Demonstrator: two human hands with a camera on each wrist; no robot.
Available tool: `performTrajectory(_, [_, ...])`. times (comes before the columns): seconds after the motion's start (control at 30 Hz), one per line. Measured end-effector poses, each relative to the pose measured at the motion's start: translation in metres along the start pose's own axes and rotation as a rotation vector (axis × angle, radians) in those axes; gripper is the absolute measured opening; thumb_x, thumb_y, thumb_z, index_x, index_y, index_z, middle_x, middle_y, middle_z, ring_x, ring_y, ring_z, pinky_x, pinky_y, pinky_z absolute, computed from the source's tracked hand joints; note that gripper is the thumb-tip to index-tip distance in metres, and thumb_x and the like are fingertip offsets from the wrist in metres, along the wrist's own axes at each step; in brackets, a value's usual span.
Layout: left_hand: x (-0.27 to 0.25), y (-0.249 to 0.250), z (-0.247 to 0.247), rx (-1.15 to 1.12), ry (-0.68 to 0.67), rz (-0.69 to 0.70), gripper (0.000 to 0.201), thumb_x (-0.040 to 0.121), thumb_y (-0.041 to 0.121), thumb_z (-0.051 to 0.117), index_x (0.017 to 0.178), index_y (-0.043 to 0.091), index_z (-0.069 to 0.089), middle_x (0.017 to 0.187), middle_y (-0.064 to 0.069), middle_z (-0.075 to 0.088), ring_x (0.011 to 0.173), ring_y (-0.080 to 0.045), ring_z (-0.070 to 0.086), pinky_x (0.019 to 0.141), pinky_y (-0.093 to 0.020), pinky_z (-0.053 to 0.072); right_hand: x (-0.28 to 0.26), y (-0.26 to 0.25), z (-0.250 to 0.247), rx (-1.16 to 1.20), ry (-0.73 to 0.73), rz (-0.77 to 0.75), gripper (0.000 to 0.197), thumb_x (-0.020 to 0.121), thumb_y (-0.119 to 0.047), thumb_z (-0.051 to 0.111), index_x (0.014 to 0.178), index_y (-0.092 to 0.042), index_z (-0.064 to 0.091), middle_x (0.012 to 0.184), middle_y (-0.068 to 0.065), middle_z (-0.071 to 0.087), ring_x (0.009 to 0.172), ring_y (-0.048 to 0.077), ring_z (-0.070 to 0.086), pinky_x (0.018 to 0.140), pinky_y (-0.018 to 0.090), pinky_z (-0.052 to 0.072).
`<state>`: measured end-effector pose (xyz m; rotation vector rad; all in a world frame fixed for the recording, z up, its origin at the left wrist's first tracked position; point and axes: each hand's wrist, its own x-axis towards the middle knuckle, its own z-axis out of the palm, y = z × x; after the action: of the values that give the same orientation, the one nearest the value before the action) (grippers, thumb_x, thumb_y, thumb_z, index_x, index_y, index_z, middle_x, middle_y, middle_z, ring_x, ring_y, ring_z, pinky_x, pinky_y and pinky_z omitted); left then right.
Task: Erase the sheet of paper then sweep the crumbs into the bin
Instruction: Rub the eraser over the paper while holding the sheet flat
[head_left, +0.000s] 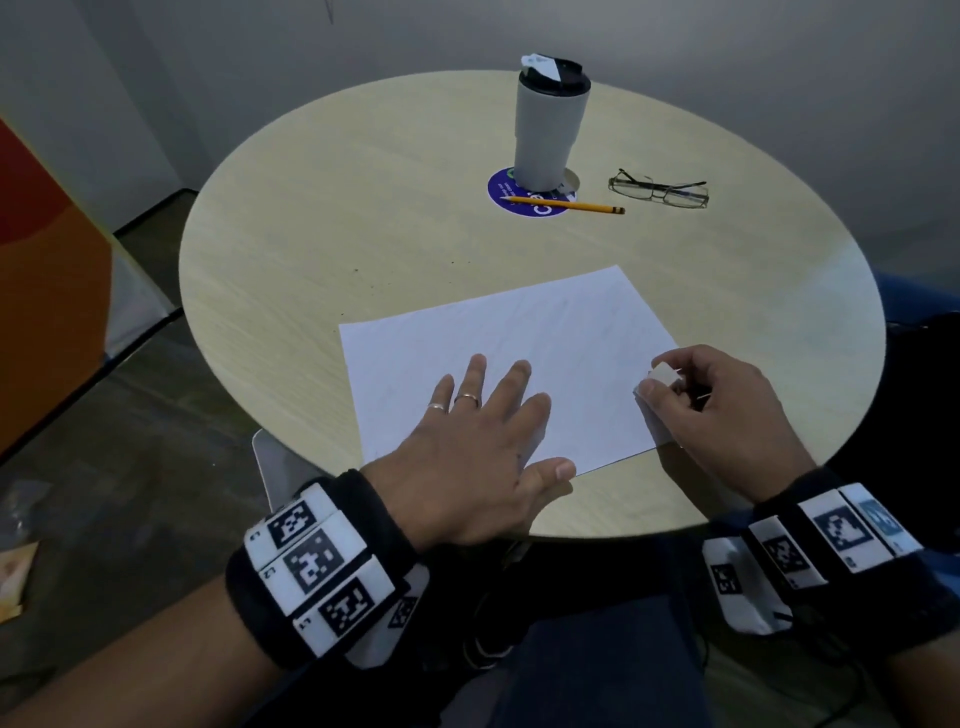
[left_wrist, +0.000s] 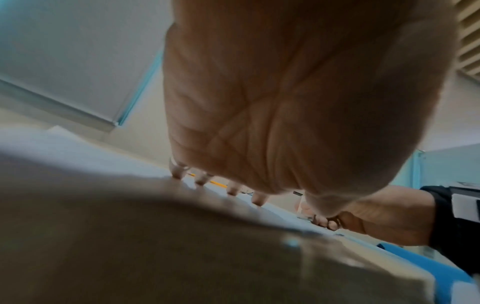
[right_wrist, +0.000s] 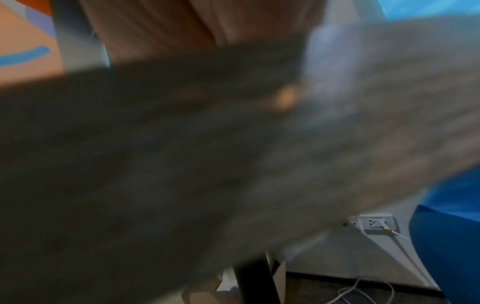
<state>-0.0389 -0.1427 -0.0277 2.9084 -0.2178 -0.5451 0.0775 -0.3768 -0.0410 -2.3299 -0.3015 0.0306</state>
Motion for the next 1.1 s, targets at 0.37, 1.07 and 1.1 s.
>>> performTrajectory(0.37, [0.003,-0.013,0.038,-0.021,0.308,-0.002,0.077,0.104,0.073,0.010,0.168,0.031,0.007,0.176,0.002,-0.009,0.160,-0.030,-0.019,0.128,-0.056,-0.006,-0.016,-0.014,0.009,0.020,-0.027,-0.054,0.009,0.091,-0.028,0.083,0.089,-0.027,0.074,0.075,-0.001,0.074,0.067,0.019,0.069,0.068,0.035,0.059])
performTrajectory(1.07, [-0.010,-0.016,0.040,0.056,0.265,0.043,0.137,0.068,0.108,0.021,0.168,0.019,-0.008,0.173,-0.007,-0.022,0.159,-0.030,-0.022,0.127,-0.061,-0.002,-0.033,-0.028,0.029,-0.088,0.038,-0.217,0.014,0.088,-0.021,0.081,0.079,-0.024,0.072,0.074,-0.013,0.069,0.066,0.014,0.065,0.063,0.028,0.051])
performTrajectory(1.1, [-0.010,-0.015,0.040,0.052,0.265,0.042,0.137,0.068,0.108,0.022,0.168,0.019,-0.007,0.173,-0.007,-0.021,0.159,-0.031,-0.021,0.127,-0.061,-0.002,-0.027,-0.023,0.023,-0.094,0.063,-0.189,0.015,0.089,-0.021,0.081,0.077,-0.024,0.072,0.072,-0.011,0.068,0.066,0.015,0.064,0.064,0.031,0.051])
